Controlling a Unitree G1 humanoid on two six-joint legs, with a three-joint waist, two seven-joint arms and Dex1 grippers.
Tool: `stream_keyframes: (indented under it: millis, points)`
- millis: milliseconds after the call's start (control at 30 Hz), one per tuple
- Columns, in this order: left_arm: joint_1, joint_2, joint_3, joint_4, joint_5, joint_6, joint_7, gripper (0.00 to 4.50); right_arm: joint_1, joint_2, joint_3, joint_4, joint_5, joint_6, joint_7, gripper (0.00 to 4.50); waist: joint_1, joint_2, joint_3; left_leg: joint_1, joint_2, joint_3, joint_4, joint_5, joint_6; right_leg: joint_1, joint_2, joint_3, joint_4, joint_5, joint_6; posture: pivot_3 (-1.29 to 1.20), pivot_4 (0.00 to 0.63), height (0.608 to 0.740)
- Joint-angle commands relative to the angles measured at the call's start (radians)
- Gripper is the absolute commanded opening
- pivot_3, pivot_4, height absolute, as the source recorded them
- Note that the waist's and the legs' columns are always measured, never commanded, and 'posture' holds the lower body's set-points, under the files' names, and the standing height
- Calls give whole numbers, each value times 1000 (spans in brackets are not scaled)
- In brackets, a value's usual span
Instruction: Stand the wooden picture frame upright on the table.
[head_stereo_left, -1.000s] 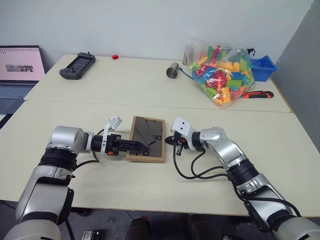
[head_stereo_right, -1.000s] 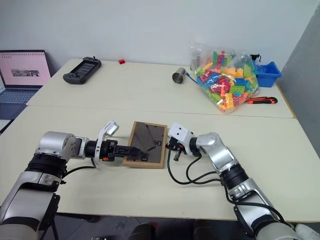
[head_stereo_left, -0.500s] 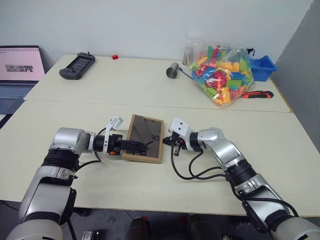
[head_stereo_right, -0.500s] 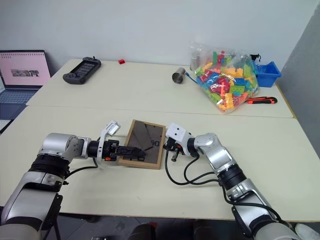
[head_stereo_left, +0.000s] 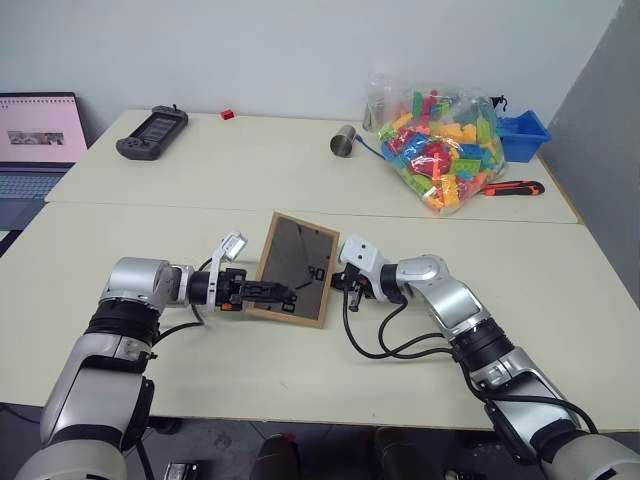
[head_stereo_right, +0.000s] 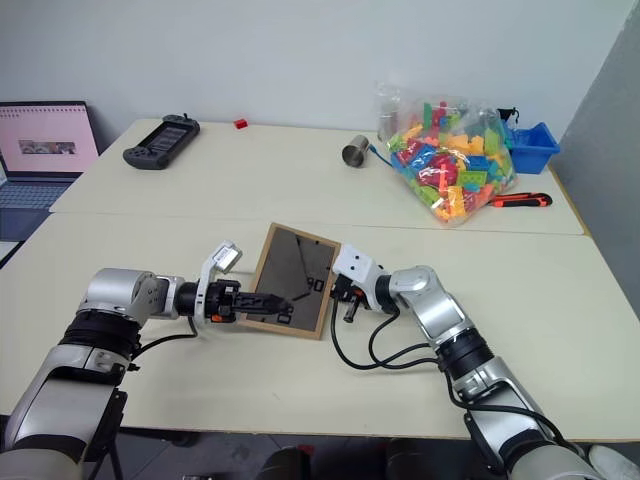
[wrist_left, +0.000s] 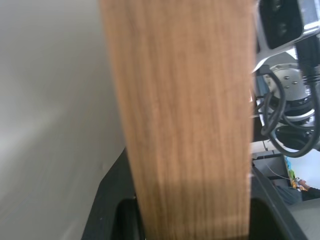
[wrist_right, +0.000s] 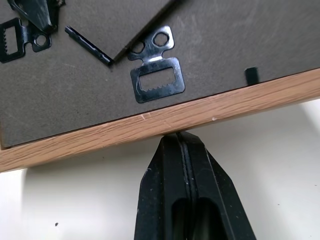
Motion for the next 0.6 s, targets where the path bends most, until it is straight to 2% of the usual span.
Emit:
stream_keyframes:
  millis: [33, 233, 400, 467, 600]
  points:
    - [15, 6, -5, -5, 37, -6, 53, 1259, -21, 1, -22, -28, 12, -11, -4, 0, 0, 0, 0, 0, 0, 0, 0, 0, 0, 0, 0, 0, 0, 0, 0, 0, 150, 740]
    - [2, 7, 48, -18, 13, 24, 80, 1241, -22, -28, -51, -35, 20, -11, -2, 0, 0, 0, 0, 0, 0, 0, 0, 0, 0, 0, 0, 0, 0, 0, 0, 0, 150, 740]
    - [-15, -8, 151, -88, -51, 67, 145, 1241, -30, -114, -106, -49, 45, 1, 43, 0, 2, 0, 0, -1, 0, 0, 0, 0, 0, 0, 0, 0, 0, 0, 0, 0, 150, 740]
    - [-12, -25, 214, -149, -76, 53, 207, 1241, -51, -182, -149, -37, 61, 8, 73, 0, 1, 0, 0, -1, 0, 0, 0, 0, 0, 0, 0, 0, 0, 0, 0, 0, 150, 740]
    - [14, -81, 331, -287, -138, 74, 319, 1241, -132, -247, -251, -75, 198, 162, 156, 0, 2, 2, 3, -4, 0, 0, 0, 0, 0, -2, -1, 0, -1, 0, 0, 0, 150, 740]
